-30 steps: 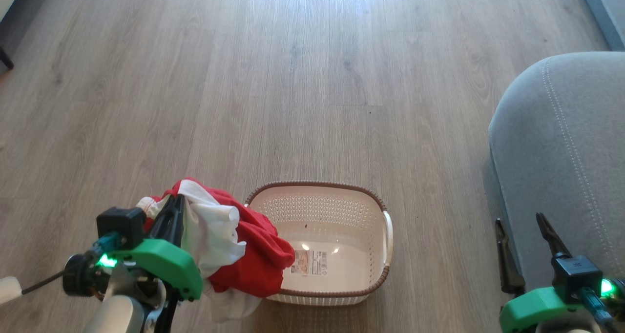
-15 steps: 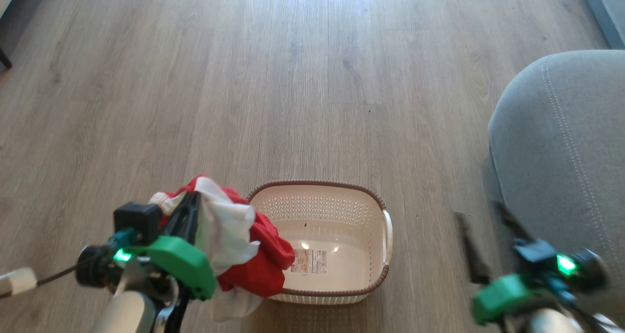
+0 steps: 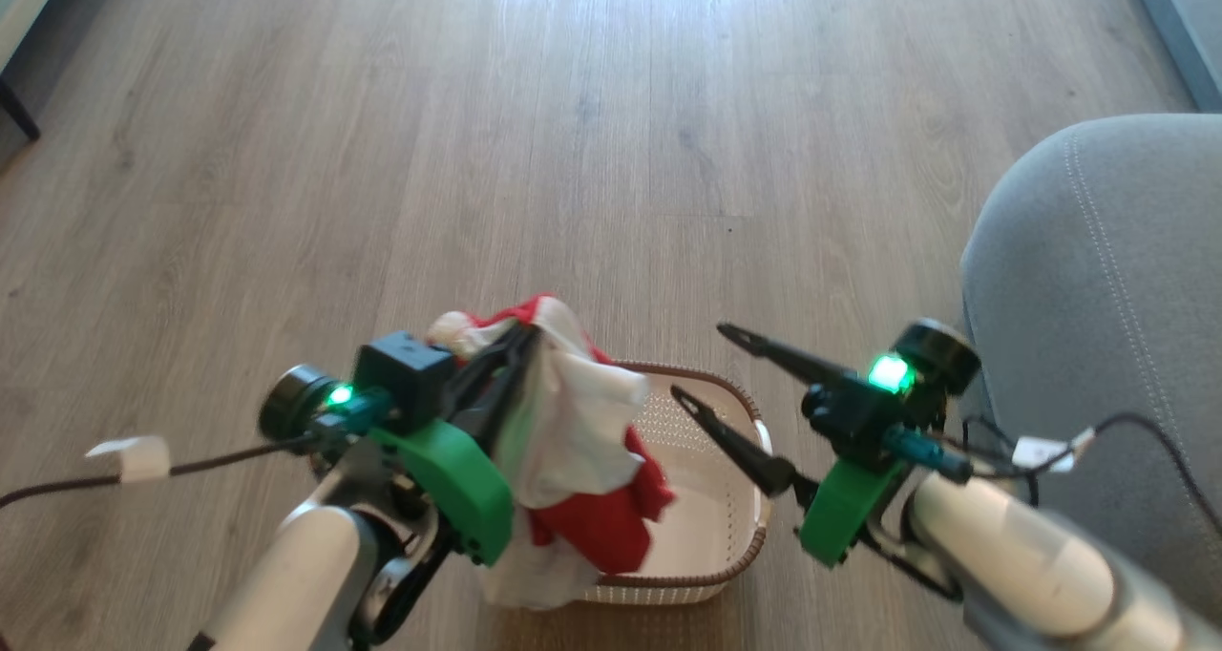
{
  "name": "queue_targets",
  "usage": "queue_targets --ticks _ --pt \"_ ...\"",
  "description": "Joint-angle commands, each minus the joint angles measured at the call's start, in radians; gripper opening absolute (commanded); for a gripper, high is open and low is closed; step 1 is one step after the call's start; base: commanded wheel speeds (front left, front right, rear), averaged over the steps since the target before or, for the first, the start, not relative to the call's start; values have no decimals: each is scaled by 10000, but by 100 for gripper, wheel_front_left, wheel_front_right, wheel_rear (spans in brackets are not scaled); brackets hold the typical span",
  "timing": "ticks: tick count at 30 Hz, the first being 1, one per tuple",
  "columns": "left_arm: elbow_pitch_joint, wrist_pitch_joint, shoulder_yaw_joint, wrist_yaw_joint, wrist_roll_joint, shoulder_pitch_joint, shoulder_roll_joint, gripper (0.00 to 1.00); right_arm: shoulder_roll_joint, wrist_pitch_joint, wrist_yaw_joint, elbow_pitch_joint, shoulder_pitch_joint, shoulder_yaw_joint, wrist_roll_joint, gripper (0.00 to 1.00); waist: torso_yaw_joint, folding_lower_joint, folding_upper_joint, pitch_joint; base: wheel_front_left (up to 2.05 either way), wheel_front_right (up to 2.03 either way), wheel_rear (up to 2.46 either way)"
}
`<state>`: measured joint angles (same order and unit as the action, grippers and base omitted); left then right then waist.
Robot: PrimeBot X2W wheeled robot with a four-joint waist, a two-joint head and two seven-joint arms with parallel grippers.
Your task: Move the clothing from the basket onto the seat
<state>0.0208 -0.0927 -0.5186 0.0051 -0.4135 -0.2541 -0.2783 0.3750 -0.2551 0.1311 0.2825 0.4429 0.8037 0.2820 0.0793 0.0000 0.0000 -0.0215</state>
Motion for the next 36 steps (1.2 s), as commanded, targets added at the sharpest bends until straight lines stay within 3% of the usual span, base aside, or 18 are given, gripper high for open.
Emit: queue_targets --ticks 1,6,13,26,36 --pt "485 -2 315 -112 103 -758 -144 0 154 -21 -4 -236 458 159 210 100 35 0 0 -16 0 0 0" --pt "581 38 -219 -758 66 -1110 -173 0 752 102 -4 -276 1501 1356 1070 100 136 0 0 -18 0 0 0" --pt "883 406 -1214 -1266 -277 -1512 -395 0 1252 138 -4 -363 2337 2638 1836 100 171 0 0 22 0 0 0" --pt "1618 1102 -3897 -1355 -1755 -2893 -1442 0 1614 87 -4 -509 2997 3998 2749 100 222 0 0 25 0 0 0" --pt "1285 1697 -4998 -1356 -2717 -3744 -1646 0 1646 -14 -4 -723 3584 4453 2621 100 297 0 0 48 0 0 0"
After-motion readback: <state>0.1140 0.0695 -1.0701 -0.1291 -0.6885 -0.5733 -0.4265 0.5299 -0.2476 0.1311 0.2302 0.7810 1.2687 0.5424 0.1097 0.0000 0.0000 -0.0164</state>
